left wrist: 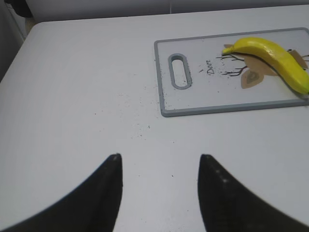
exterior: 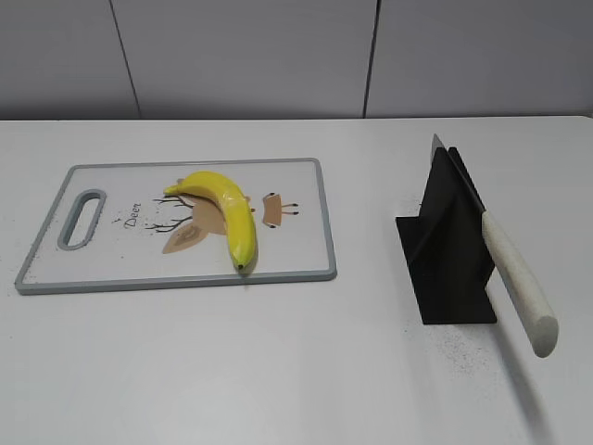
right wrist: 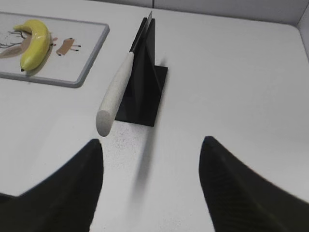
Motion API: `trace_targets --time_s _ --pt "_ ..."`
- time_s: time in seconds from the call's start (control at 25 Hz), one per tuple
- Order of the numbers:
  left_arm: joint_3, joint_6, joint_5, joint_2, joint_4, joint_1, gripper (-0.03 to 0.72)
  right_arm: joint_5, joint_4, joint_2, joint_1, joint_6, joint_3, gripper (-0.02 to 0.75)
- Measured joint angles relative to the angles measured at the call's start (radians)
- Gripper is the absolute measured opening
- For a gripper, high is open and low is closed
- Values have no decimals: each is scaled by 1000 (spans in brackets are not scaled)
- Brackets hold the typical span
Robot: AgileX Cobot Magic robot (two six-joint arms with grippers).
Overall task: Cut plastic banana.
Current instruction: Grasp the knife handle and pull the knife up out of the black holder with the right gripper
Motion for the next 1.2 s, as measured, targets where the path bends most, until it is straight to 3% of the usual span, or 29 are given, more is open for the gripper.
trace_targets --time_s 0.88,1.2 --pt "0 0 0 0 0 0 490 47 -6 456 0 98 -130 484" --pt "0 0 0 0 0 0 490 128 2 718 92 98 -272 484"
